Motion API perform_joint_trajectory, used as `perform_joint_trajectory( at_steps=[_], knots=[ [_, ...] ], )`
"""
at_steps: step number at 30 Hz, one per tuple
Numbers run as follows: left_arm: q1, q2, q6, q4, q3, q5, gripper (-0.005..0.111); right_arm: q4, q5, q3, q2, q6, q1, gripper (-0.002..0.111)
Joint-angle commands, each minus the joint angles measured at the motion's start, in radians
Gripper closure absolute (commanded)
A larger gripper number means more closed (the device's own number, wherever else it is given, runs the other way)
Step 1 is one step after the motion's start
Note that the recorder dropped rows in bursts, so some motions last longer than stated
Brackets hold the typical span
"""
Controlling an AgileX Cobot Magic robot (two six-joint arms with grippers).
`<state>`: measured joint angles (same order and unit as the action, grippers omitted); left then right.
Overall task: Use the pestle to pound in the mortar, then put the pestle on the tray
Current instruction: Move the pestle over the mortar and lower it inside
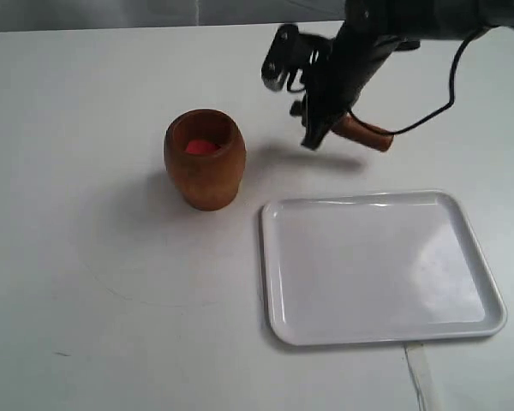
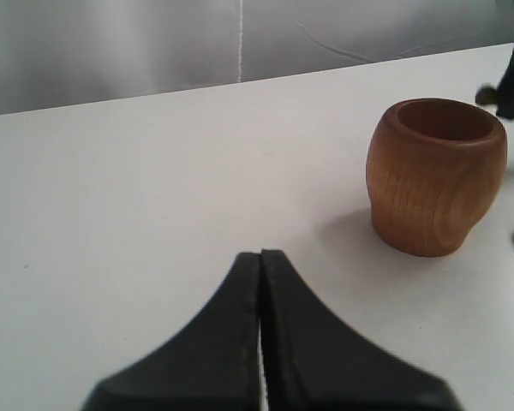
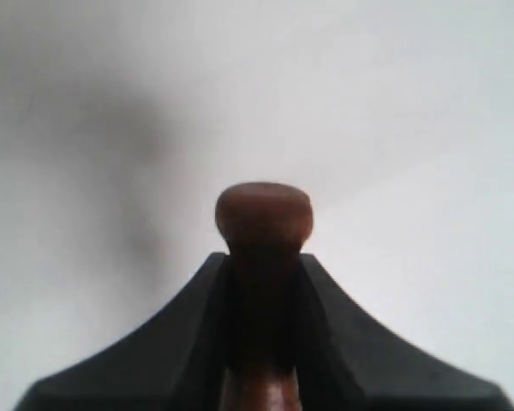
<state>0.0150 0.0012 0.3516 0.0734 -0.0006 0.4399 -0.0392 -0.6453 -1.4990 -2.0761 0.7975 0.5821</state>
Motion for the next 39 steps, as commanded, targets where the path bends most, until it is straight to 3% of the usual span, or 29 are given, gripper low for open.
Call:
perform_joint_trajectory(
  at_steps=[1,8,11,15,18,21,24,28,39],
  knots=[
    [-0.008,-0.001,-0.008,-0.007,0.001,-0.003,0.107,-0.173,0.128,-0.004,0.182,-0.031,0.038,0.108],
    [-0.008,-0.001,-0.008,-0.007,0.001,-0.003,0.107,-0.349,0.364,0.036,0.329,-0.028,0.181,0.108],
    [-0.008,-0.001,-0.008,-0.007,0.001,-0.003,0.107,-0.391,0.586,0.135,0.366,-0.028,0.253,0.108],
    [-0.008,-0.001,-0.008,-0.007,0.001,-0.003,0.107,-0.391,1.01,0.328,0.396,-0.047,0.351,0.108],
    [-0.008,-0.001,-0.008,-0.007,0.001,-0.003,0.107,-0.3,1.296,0.484,0.394,-0.187,0.4,0.108],
    [-0.008,-0.001,-0.008,-0.007,0.001,-0.003,0.107,-0.075,1.584,0.633,0.394,-0.505,0.406,0.108],
    [-0.008,-0.001,-0.008,-0.007,0.001,-0.003,0.107,-0.07,1.866,0.758,0.372,-0.627,0.404,0.108],
    [-0.008,-0.001,-0.008,-0.007,0.001,-0.003,0.107,-0.066,1.866,0.799,0.309,-0.675,0.404,0.108],
    [-0.008,-0.001,-0.008,-0.007,0.001,-0.003,0.107,-0.071,1.866,0.693,0.106,-0.704,0.404,0.108]
  ],
)
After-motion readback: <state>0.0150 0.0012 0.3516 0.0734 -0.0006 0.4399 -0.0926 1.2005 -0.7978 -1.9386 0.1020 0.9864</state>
